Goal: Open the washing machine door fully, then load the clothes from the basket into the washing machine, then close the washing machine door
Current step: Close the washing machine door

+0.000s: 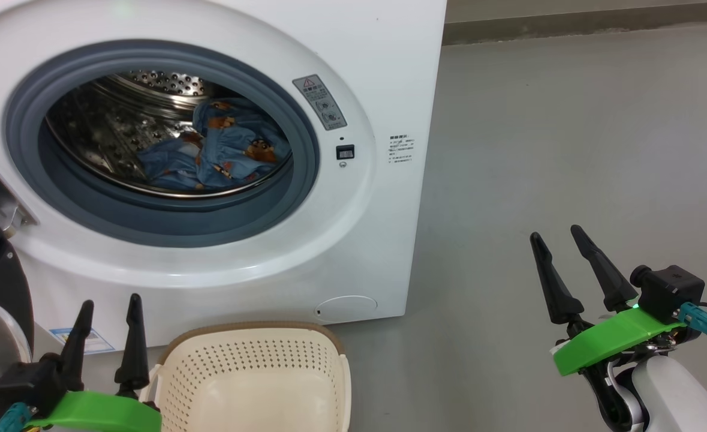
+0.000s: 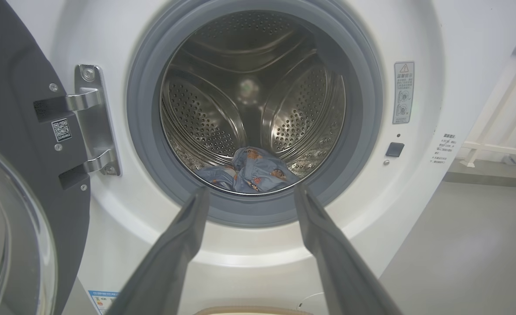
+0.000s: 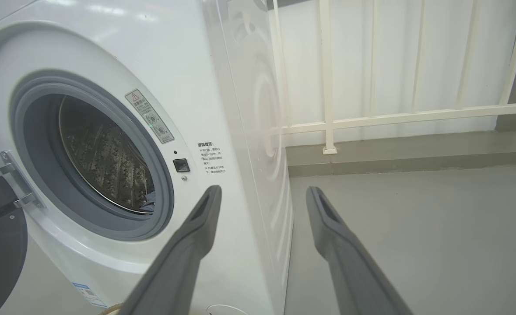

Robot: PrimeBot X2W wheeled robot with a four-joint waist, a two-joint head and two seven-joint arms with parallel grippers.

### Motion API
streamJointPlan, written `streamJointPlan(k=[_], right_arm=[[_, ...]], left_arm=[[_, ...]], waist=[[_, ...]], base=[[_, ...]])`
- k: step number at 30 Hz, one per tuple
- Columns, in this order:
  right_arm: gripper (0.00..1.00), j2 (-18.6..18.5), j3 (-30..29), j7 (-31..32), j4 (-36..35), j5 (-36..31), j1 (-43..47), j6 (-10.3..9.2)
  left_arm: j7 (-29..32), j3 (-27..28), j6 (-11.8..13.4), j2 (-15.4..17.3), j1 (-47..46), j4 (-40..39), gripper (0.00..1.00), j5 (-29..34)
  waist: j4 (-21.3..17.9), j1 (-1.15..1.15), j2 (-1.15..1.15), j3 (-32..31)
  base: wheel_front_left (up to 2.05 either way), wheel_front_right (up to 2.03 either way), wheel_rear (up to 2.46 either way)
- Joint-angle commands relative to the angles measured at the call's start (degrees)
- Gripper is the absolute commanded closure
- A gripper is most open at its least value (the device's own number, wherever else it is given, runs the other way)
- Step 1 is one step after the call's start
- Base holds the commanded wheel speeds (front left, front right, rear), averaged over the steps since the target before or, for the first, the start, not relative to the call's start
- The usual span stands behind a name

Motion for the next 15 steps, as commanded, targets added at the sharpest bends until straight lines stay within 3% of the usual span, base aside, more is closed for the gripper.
streamJointPlan(k=[1,8,15], right_arm=[[0.0,-0.5,0.4,-0.5,-1.3,-0.1,-0.3,0.32],[0.0,-0.5,0.4,-0.5,-1.2,0.0,-0.2,0.32],[0.0,-0.6,0.4,-0.5,-1.2,0.1,-0.2,0.32]], left_arm=[[-0.4,1.8,0.2,1.9,-2.1,-1.2,0.0,-0.6],[-0.5,1.7,0.3,1.9,-2.0,-1.3,0.0,-0.9],[-0.6,1.5,0.4,1.9,-2.0,-1.3,0.0,-1.0]], waist=[[0.0,0.0,0.0,0.0],[-0.1,0.0,0.0,-0.2],[0.0,0.0,0.0,-0.2]], base=[[0.0,0.0,0.0],[-0.16,0.16,0.0],[-1.03,1.03,0.0]])
